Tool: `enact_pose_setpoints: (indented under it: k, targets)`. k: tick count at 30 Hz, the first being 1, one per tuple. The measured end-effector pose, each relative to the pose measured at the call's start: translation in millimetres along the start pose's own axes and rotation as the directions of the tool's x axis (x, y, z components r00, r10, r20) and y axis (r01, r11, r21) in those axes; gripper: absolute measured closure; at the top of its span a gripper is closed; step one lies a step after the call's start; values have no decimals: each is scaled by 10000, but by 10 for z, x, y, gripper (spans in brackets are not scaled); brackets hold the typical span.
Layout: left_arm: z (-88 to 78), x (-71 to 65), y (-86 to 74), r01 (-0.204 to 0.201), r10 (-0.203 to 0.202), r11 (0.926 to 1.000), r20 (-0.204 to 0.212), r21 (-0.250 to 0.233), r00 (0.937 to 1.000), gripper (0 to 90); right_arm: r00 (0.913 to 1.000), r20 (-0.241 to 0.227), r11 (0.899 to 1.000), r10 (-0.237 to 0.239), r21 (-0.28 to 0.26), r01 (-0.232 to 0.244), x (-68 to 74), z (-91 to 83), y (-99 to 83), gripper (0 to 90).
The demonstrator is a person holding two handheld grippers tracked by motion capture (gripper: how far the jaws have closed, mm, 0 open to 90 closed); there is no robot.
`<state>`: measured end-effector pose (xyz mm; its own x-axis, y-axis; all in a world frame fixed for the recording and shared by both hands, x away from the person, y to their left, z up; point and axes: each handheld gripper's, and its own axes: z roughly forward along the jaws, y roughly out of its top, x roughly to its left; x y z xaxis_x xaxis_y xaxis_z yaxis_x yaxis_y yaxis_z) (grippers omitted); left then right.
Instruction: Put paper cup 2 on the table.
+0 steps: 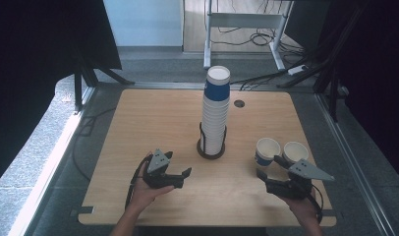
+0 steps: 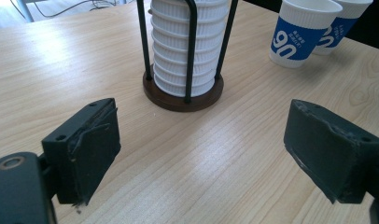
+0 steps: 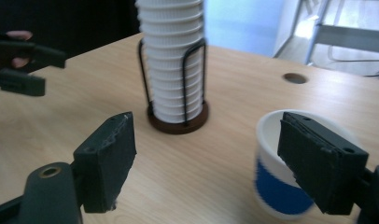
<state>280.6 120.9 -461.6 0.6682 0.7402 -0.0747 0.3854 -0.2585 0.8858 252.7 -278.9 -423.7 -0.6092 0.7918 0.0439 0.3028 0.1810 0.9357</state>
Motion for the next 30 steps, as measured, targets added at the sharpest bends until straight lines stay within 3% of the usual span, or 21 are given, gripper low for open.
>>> enact_pose_setpoints:
  k: [10, 18, 21, 30]
  targets:
    - [12, -37, -26, -70, 69, 9999, 76, 119, 9999, 108, 9940, -1076, 9996, -182, 206, 205, 193, 308, -60, 216]
    - [32, -78, -43, -238, 233, 9994, 208, 248, 9995, 108, 9786, -2046, 9987, -213, 416, 304, 341, 571, -162, 219]
    - [25, -77, -40, -224, 219, 9995, 209, 216, 9995, 108, 9751, -2209, 9986, -193, 440, 297, 364, 597, -175, 221]
    - [19, -73, -38, -274, 269, 9994, 207, 219, 9994, 109, 9757, -2172, 9990, -270, 284, 339, 354, 571, -173, 215]
